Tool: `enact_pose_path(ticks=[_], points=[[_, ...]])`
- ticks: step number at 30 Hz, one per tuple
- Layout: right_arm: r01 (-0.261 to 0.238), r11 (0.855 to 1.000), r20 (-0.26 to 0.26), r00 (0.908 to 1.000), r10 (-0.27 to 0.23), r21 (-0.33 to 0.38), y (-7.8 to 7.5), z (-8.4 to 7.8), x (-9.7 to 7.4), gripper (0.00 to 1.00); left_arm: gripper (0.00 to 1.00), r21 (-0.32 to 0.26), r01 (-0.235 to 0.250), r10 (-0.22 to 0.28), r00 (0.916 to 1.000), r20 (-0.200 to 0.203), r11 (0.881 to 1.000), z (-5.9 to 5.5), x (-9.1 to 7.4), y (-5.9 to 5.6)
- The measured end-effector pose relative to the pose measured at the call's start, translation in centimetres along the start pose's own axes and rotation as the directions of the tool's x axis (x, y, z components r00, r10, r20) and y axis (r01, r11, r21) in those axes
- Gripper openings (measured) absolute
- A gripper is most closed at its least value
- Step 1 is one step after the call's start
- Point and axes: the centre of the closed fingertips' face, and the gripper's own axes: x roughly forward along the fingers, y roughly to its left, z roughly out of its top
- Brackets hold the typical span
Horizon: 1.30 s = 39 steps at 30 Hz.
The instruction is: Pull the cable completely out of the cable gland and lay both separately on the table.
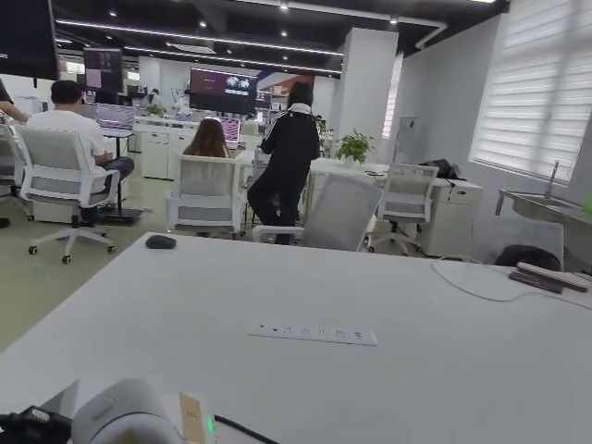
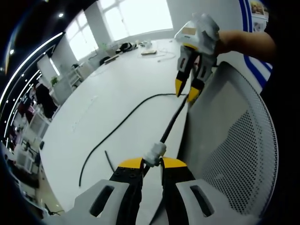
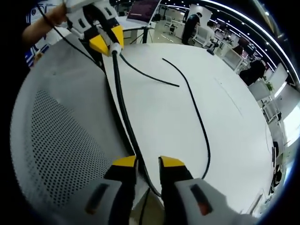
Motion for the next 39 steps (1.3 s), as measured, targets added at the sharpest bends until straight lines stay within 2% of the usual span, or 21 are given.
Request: enact_pose_path(ticks=[2, 4, 7, 9, 10, 12, 14, 20, 24, 28, 30, 35, 39], points=[[-0.032, 0.999, 0.038, 0.9988, 0.031, 0.016, 0.9, 1.5, -0.2, 0.21, 0.15, -0.006, -0.005, 0.005, 1.0000, 0.004, 1.000, 0.1, 0.1, 0.0], [-0.062, 0.998, 0.105, 0.9927, 0.059, 0.022, 1.8, 3.8, -0.6, 0.24, 0.15, -0.002, -0.011, 0.011, 0.9999, 0.006, 1.000, 0.3, 0.2, -0.1], [-0.080, 0.997, 0.179, 0.9806, 0.079, 0.000, 2.7, 7.0, -1.1, 0.23, 0.15, 0.004, -0.014, 0.014, 0.9999, 0.002, 1.000, 0.5, 0.4, -0.3], [-0.091, 0.996, 0.225, 0.9701, 0.092, -0.015, 3.5, 9.2, -1.3, 0.22, 0.15, 0.000, -0.021, 0.021, 0.9998, 0.002, 1.000, 0.6, 0.4, -0.3], [-0.103, 0.995, 0.253, 0.9620, 0.104, -0.017, 4.1, 10.3, -1.2, 0.21, 0.15, -0.002, -0.022, 0.022, 0.9998, 0.003, 1.000, 0.6, 0.4, -0.3], [-0.110, 0.994, 0.278, 0.9542, 0.111, -0.021, 4.7, 11.5, -1.1, 0.20, 0.15, -0.007, -0.024, 0.024, 0.9997, 0.006, 1.000, 0.7, 0.4, -0.4], [-0.104, 0.994, 0.280, 0.9539, 0.108, -0.030, 5.1, 12.3, -0.6, 0.18, 0.15, -0.008, -0.025, 0.026, 0.9996, 0.007, 1.000, 0.8, 0.4, -0.4], [-0.081, 0.996, 0.286, 0.9541, 0.089, -0.040, 5.2, 13.1, -0.1, 0.16, 0.15, -0.007, -0.035, 0.035, 0.9993, 0.016, 0.999, 1.1, 0.1, -0.5], [-0.053, 0.997, 0.279, 0.9580, 0.068, -0.061, 4.7, 12.9, -0.2, 0.04, 0.15, -0.006, -0.028, 0.028, 0.9995, 0.018, 1.000, 1.1, 0.1, -0.8], [-0.062, 0.996, 0.278, 0.9573, 0.079, -0.070, 4.9, 12.5, -0.2, 0.04, 0.15, 0.003, -0.019, 0.019, 0.9996, 0.021, 1.000, 1.2, 0.2, -1.0], [-0.053, 0.995, 0.264, 0.9617, 0.073, -0.080, 4.9, 12.1, -0.1, 0.03, 0.15, 0.007, -0.019, 0.018, 0.9996, 0.020, 1.000, 1.2, 0.2, -1.0], [-0.059, 0.996, 0.273, 0.9591, 0.077, -0.074, 4.9, 11.7, -0.2, 0.03, 0.15, 0.007, -0.005, 0.005, 0.9996, 0.027, 1.000, 1.4, 0.4, -1.3], [-0.050, 0.996, 0.244, 0.9673, 0.068, -0.077, 4.7, 10.6, -0.1, 0.03, 0.15, 0.015, -0.022, 0.022, 0.9997, 0.007, 1.000, 0.9, 0.3, -0.9]])
